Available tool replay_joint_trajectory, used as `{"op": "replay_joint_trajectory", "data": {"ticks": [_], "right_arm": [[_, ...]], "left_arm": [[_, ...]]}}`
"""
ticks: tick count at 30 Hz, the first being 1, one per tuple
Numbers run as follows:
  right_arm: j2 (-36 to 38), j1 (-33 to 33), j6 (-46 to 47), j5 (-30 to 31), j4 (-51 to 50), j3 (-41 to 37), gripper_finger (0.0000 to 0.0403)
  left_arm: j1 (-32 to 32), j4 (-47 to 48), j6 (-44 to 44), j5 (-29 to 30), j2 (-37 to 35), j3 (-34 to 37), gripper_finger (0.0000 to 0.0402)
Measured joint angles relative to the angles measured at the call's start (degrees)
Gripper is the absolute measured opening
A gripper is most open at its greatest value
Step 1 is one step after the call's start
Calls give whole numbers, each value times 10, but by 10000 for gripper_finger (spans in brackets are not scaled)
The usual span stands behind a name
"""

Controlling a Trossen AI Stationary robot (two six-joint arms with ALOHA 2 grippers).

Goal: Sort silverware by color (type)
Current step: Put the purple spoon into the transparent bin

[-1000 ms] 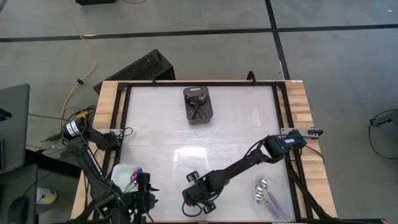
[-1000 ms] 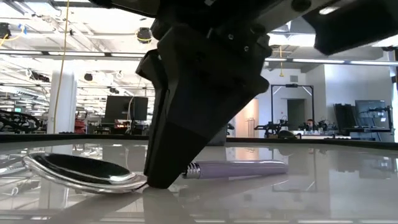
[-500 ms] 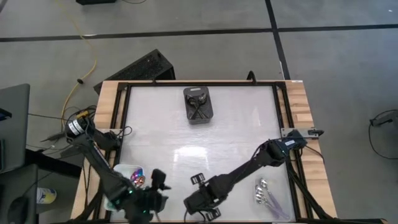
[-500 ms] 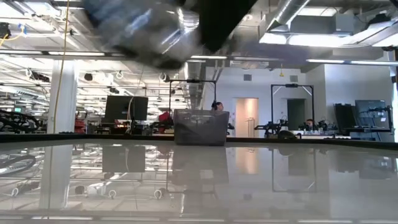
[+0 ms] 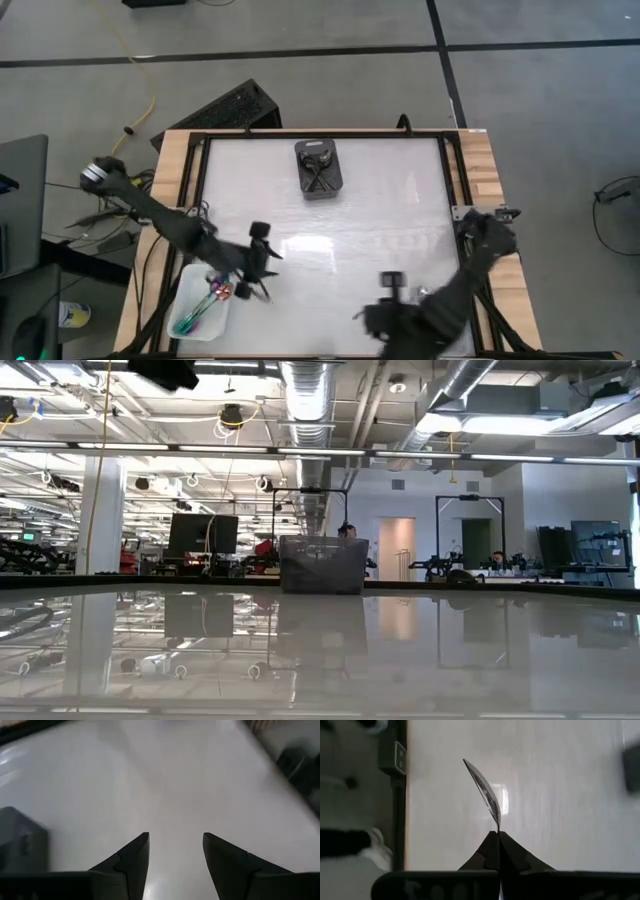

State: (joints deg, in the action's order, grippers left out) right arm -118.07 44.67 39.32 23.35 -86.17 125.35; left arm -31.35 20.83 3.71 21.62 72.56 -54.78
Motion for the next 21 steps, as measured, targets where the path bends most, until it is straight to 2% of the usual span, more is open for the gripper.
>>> {"op": "replay_joint_trajectory", "data": {"ticks": [4,7,11,14,18,21], "right_arm": [[62,61,208,36,-34,-78,14],[104,101,393,49,-36,-154,14],[134,143,650,60,-36,-268,14],[145,166,793,7,-34,-341,14],[147,173,839,-83,0,-398,14],[147,163,835,-98,43,-416,14]], "left_arm": [[24,-205,31,-56,-127,159,170],[25,-342,34,-87,-201,237,170],[20,-391,40,-102,-270,287,170],[14,-391,52,-103,-299,295,170],[0,-381,69,-109,-310,296,170],[-14,-377,78,-108,-310,296,170]]}}
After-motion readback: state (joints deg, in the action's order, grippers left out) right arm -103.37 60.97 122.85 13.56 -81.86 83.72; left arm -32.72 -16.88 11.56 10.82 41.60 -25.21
